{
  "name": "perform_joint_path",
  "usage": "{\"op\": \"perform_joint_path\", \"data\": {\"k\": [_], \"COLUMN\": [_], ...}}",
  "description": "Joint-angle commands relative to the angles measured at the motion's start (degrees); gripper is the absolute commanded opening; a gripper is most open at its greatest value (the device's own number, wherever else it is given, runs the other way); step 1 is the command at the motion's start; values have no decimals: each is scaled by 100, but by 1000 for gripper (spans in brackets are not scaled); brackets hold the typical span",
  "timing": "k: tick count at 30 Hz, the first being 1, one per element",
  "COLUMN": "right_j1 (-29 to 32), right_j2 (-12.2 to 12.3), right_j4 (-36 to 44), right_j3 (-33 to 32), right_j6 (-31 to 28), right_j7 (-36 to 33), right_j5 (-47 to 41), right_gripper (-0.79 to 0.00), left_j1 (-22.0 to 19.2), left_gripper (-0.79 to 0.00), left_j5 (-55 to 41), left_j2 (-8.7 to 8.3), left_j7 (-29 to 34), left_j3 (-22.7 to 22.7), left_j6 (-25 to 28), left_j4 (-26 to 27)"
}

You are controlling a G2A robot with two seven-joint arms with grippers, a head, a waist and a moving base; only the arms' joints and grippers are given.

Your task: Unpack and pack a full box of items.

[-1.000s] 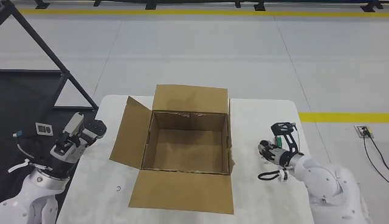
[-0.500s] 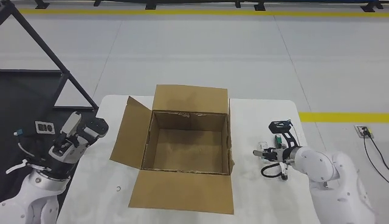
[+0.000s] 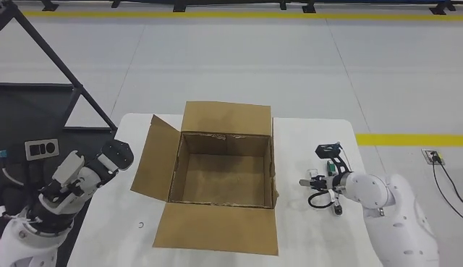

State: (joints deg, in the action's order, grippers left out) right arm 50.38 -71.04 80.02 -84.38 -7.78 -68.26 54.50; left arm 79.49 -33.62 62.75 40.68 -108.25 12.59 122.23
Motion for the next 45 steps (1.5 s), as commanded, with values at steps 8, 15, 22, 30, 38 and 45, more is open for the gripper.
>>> {"op": "perform_joint_path", "data": {"k": [8,15,22,30,38,45], "right_j1": [-4,65,-162,-396,-504,-524], "right_j2": [10,20,13,26,58,93], "right_j4": [42,53,-293,-698,-939,-1001], "right_j3": [28,160,441,581,631,699], "right_j6": [84,87,145,139,198,125], "right_j7": [-13,167,232,266,279,184], "right_j5": [44,116,188,194,254,319], "right_gripper": [0,0,-348,-446,-453,-474], "left_j1": [0,0,0,0,0,0], "left_gripper": [0,0,0,0,0,0], "left_j5": [0,0,0,0,0,0], "left_j2": [0,0,0,0,0,0], "left_j7": [-1,-1,-1,-1,-1,-1], "left_j3": [0,0,0,0,0,0], "left_j6": [0,0,0,0,0,0], "left_j4": [-1,-1,-1,-1,-1,-1]}}
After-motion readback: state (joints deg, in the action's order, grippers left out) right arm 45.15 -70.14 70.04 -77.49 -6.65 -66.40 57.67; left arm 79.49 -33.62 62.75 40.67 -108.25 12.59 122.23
